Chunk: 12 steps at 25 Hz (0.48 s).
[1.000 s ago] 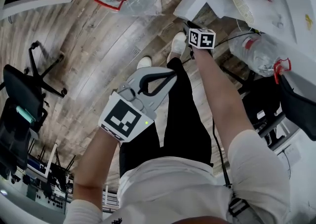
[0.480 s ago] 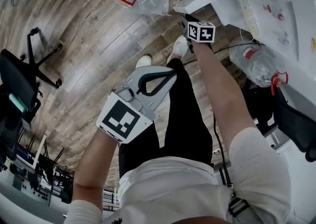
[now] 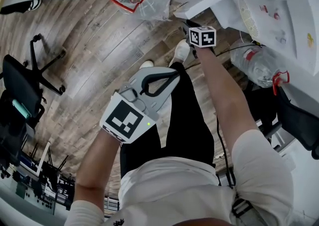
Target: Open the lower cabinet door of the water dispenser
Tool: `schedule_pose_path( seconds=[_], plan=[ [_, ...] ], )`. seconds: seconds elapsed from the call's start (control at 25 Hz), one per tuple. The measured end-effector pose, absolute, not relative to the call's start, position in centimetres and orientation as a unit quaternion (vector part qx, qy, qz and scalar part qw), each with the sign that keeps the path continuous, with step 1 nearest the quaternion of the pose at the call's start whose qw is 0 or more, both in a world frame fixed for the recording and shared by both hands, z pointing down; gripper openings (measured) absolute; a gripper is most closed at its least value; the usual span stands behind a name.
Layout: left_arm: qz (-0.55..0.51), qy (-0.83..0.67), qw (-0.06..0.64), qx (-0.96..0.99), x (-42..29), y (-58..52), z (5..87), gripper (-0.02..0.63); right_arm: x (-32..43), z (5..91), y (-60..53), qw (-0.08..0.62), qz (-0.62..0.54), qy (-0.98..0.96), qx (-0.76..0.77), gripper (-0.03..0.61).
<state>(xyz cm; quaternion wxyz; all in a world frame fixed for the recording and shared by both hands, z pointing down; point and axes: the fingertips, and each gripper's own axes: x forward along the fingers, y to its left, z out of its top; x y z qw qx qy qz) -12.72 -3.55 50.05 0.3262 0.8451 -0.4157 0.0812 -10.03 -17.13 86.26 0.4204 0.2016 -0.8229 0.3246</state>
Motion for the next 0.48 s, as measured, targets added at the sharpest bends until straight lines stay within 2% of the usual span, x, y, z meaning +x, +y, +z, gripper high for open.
schedule_pose_path(
  seconds=[0.24,0.48],
  plan=[
    [0.09,-0.393,0.286,0.869,-12.0,-4.0,46.5,0.058,-9.0,80.7,-15.9,0.398,0.307,-0.841,0.201,0.098],
    [0.092,-0.371,0.237,0.893,-11.6,-4.3,40.9,0.058,-6.5,71.4,-13.4,0.352,0.289,-0.864,0.216,0.098]
  ],
)
